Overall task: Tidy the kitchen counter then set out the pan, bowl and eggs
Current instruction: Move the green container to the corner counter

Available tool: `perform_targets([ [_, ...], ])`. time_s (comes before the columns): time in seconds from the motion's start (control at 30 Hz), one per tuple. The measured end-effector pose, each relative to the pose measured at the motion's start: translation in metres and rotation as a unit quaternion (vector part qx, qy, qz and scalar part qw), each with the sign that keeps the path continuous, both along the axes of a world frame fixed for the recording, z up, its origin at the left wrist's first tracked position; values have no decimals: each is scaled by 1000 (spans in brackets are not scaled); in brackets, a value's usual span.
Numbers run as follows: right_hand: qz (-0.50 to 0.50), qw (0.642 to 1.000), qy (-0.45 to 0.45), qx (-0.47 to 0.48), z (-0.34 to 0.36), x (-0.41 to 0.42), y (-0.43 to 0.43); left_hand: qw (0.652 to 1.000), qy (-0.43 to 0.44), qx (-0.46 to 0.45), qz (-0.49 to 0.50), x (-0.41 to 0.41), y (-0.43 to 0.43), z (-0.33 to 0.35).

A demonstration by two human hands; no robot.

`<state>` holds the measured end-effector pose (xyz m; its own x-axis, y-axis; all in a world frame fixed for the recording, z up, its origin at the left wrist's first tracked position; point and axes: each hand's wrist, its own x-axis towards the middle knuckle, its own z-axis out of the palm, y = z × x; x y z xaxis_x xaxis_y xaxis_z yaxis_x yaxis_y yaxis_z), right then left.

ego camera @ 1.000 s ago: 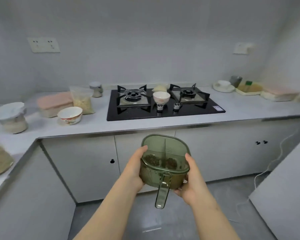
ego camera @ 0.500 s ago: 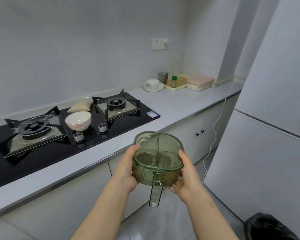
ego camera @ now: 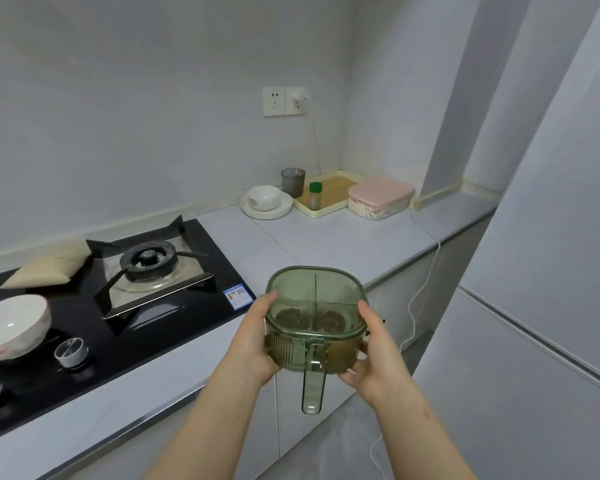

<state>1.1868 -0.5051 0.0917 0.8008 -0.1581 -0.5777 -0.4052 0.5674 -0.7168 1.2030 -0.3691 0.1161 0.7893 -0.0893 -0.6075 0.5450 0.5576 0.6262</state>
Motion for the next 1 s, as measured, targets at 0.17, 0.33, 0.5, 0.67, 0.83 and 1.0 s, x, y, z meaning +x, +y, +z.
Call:
perform_targets([
  [0.17, -5, 1000, 18, -10, -12, 91, -16, 1000, 18, -5, 17, 88, -18, -6],
  [0.33, 1, 1000, 11, -14, -7, 173, -25, 1000, 5, 9, 1, 176, -28, -8],
  [0.5, 0, 999, 11, -35, -6, 241, -41, 1000, 13, 22, -10, 250, -43, -10],
  [0.67, -7, 999, 8, -37, -16, 289, -60, 999, 30, 24, -16, 305, -68, -22],
  [0.83, -9, 995, -14, -100, -27, 338, -82, 999, 30, 29, -14, 350, -97, -47],
  [1.0, -9, 990, -19, -137, -37, 383, -110, 997, 15, 76, -20, 393, -130, -66],
])
